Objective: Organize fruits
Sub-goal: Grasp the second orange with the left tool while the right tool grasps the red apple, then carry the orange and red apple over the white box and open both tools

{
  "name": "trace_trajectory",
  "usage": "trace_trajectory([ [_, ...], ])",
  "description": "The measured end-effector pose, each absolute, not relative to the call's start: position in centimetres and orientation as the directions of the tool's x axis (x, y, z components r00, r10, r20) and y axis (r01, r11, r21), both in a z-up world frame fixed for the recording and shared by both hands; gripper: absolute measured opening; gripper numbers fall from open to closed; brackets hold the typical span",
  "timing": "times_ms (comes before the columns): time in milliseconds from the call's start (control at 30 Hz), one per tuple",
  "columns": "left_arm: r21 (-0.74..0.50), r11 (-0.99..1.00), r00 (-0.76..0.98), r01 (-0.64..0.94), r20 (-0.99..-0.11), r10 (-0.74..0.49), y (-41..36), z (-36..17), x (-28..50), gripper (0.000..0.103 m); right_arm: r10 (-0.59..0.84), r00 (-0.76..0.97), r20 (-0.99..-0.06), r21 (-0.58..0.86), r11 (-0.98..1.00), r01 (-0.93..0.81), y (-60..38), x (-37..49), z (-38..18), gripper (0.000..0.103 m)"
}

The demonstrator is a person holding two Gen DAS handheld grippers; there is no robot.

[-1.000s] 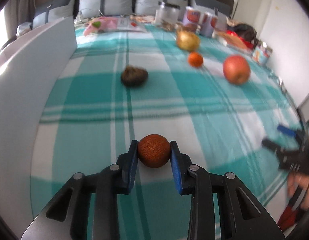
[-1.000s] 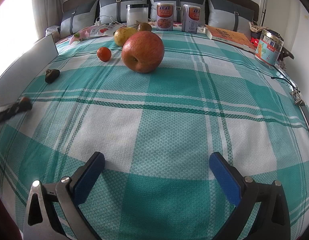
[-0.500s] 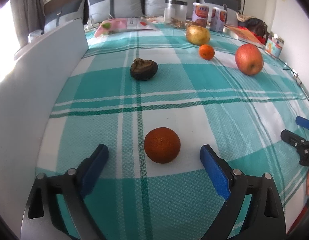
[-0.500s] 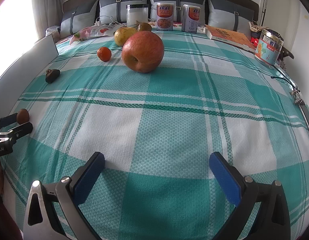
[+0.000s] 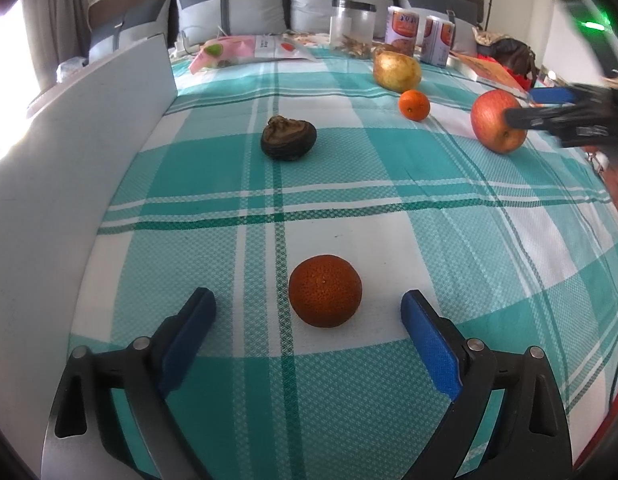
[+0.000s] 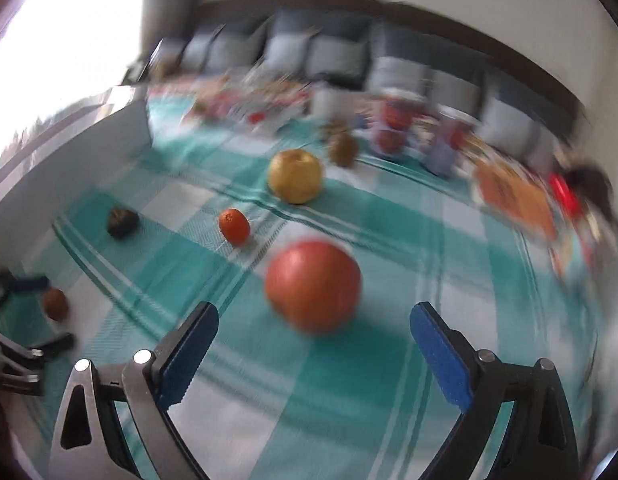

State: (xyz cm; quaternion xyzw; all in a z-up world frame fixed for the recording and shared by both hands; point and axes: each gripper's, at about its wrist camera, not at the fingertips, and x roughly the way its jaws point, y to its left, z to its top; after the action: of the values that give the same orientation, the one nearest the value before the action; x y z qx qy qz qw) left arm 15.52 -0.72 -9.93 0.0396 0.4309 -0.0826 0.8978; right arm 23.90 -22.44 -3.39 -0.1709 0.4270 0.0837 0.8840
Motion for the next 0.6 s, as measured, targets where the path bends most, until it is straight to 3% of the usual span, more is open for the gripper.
trace_trajectory([
  [67,0.0,0.983,0.615,0.183,-0.78,-0.115,-0.7,-9.9,15.5,0.095,-0.023,0.548,-0.836,-0.25,0.905,-0.345,-21.7,26.7,-5.3,0.091],
  [100,-0.001,0.983,0.615,0.183,-0.78,-0.115,-0.7,-9.9,15.5,0.095,-0.032,0.538,-0.843,-0.257,0.901,-0.349,-21.6,27.2,-5.9,0.084],
  [133,-0.002,0.983,0.615,0.183,-0.78,-0.116,-0.7,-9.9,15.5,0.095,-0.034,0.508,-0.861,-0.242,0.904,-0.351,-21.7,27.9,-6.6,0.07],
  [200,-0.001,0.983,0.615,0.183,-0.78,-0.115,-0.7,-9.9,15.5,0.095,0.003,0.489,-0.872,-0.148,0.951,-0.27,-23.0,28.5,-6.7,0.07],
  [300,-0.001,0.983,0.615,0.183,-0.78,-0.115,-0.7,-9.9,15.5,0.095,0.199,0.443,-0.874,0.196,0.979,-0.052,-26.9,27.6,-6.7,0.07],
  [433,-0.001,0.983,0.615,0.183,-0.78,-0.115,-0.6,-9.9,15.5,0.095,0.546,0.34,-0.765,0.616,0.776,0.14,-30.5,22.6,-8.3,0.07],
  [500,-0.001,0.983,0.615,0.183,-0.78,-0.115,-0.7,-9.9,15.5,0.095,0.596,0.305,-0.742,0.657,0.737,0.158,-30.7,20.5,-9.0,0.07],
  [600,0.002,0.983,0.615,0.182,-0.78,-0.112,-0.7,-10.0,15.6,0.095,0.556,0.322,-0.767,0.615,0.78,0.119,-30.4,18.4,-9.4,0.07],
])
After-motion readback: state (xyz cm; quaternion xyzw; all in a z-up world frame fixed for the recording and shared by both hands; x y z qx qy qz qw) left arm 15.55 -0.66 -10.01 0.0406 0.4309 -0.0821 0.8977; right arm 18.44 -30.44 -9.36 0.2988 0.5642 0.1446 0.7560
